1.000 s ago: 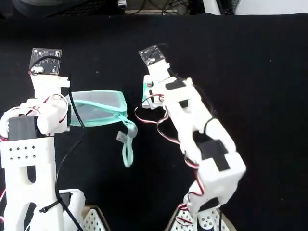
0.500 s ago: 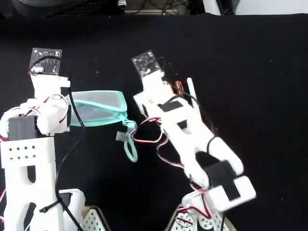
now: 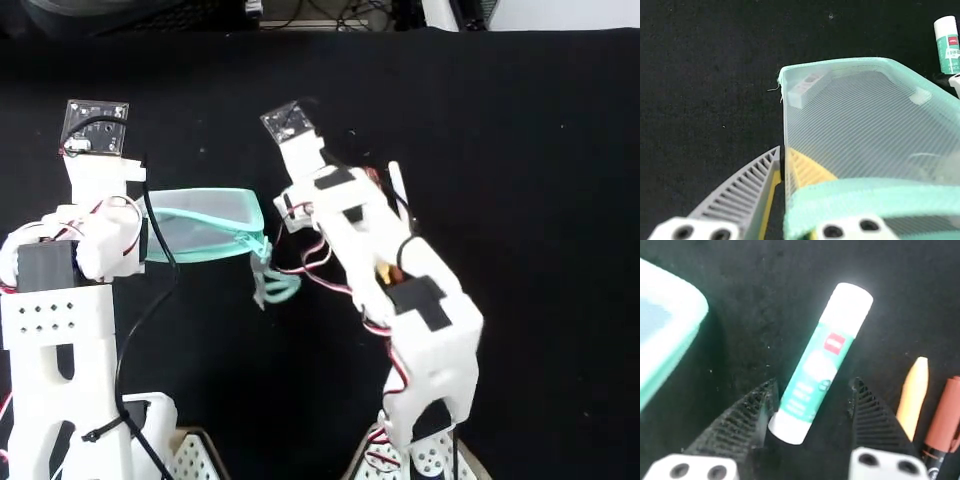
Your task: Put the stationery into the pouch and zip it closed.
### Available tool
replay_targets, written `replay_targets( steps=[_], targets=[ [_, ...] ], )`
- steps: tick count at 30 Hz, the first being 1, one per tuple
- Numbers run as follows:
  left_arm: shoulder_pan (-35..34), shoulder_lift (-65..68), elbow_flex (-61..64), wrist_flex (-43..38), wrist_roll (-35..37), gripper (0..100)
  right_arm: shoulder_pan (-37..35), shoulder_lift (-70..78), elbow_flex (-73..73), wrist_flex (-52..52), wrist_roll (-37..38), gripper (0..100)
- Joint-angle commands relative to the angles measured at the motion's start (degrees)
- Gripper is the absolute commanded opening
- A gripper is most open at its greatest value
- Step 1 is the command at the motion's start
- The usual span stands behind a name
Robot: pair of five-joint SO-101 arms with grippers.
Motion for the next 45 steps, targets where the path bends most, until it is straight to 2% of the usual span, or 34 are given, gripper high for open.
replay_targets(
  steps=[1, 5, 7, 13, 17, 22, 25, 29, 31, 37, 43, 45],
  targets=[
    [-0.48, 0.53, 0.13, -0.7, -0.53, 3, 0.18, 1.45, -7.34, 5.89, -0.18, 21.1],
    [-0.48, 0.53, 0.13, -0.7, -0.53, 3, 0.18, 3.21, -9.71, 8.35, -0.35, 0.5],
    [-0.48, 0.53, 0.13, -0.7, -0.53, 3, 0.26, 2.86, -9.27, 8.7, 0.0, 2.8],
    [-0.48, 0.53, 0.13, -0.7, -0.53, 3, 3.25, -6.29, -2.15, 11.43, 0.0, 1.1],
    [-0.4, 0.53, 0.13, -0.7, -0.53, 3, 3.6, -18.51, 9.98, 14.24, 0.09, 1.1],
    [-0.13, 0.53, 0.13, -0.7, -0.35, 3, 3.52, -30.64, 28.18, 11.43, 0.18, 1.2],
    [-0.31, 0.53, 0.13, -0.7, -0.35, 3, 3.34, -35.56, 36.09, 11.43, 4.48, 1.3],
    [-0.13, 0.53, 0.13, -0.7, -0.35, 3, 3.6, -37.67, 42.77, 11.52, 14.51, 1.6],
    [-0.04, 0.53, 0.13, -0.7, -0.26, 3, 3.52, -37.67, 44.18, 11.52, 17.05, 2.5],
    [-0.04, 0.53, 0.13, -0.7, -0.35, 3, 3.16, -38.11, 43.74, 11.43, 17.32, 20.7],
    [-0.04, 0.88, 0.13, -0.7, -0.44, 3, -0.88, -38.11, 38.02, 13.01, 16.7, 20.8],
    [-0.04, 0.88, 0.13, -0.7, -0.44, 3, -2.11, -38.11, 35.47, 14.15, 13.98, 21.1]
  ],
)
